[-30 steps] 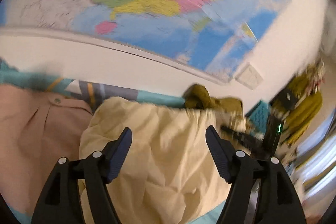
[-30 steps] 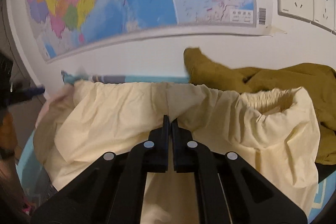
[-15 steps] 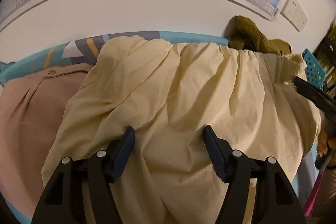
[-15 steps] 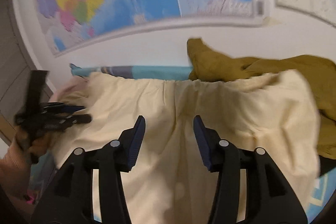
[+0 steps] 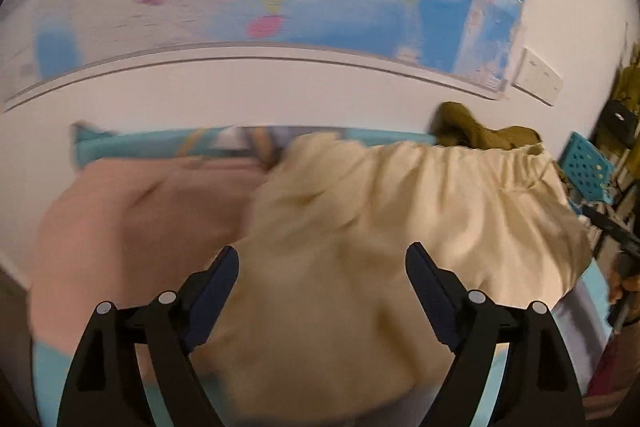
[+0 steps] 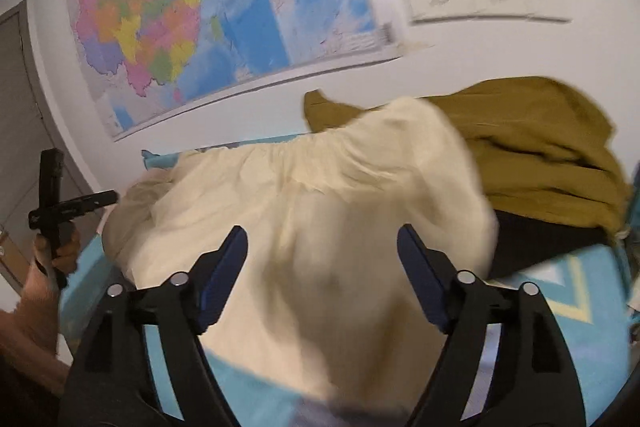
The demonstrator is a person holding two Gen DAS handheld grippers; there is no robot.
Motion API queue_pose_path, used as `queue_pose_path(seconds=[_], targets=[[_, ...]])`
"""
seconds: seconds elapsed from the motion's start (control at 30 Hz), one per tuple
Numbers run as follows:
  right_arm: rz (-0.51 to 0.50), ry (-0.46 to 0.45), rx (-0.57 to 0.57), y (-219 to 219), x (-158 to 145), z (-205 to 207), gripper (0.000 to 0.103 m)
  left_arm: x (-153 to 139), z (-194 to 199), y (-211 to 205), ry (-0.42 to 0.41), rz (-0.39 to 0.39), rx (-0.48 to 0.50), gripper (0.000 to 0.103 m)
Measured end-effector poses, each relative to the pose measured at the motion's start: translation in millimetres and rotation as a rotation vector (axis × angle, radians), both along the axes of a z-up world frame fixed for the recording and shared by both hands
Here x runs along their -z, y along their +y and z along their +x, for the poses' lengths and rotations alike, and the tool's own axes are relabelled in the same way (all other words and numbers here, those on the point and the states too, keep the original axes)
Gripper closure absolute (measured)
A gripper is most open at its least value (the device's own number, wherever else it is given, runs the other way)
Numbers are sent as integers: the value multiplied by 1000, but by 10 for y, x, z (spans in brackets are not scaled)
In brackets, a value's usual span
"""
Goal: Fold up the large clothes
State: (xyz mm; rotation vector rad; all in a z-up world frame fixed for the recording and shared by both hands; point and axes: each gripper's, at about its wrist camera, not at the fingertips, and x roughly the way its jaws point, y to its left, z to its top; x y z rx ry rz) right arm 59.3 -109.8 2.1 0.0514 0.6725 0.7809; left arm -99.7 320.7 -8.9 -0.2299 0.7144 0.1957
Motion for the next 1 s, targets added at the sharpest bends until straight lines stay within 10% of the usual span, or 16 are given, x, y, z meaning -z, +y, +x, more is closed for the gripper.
queue_pose_path(seconds=[0.23,0.33,0.4,0.47,0.7,1.0], targets=[[-52,162,43,-426,623,-87,13,394,-298,60,39,-85,42,15],[4,223,-1,-373,789,30,59,532,-204,-93,56,-65,74,16],[42,235,11,-423,780,78,88,591,-138,-169,66,-10,34,40],[120,239,-3,-570,659,54,93,581,-178,-135,63,-69,21,74],[268,128,21,-1225,-118,-306,97,192,-640,-187,-9,-251,75,83],[152,392,170,-1422,784,-119,82,696,-754,-276,87,-274,40,58]])
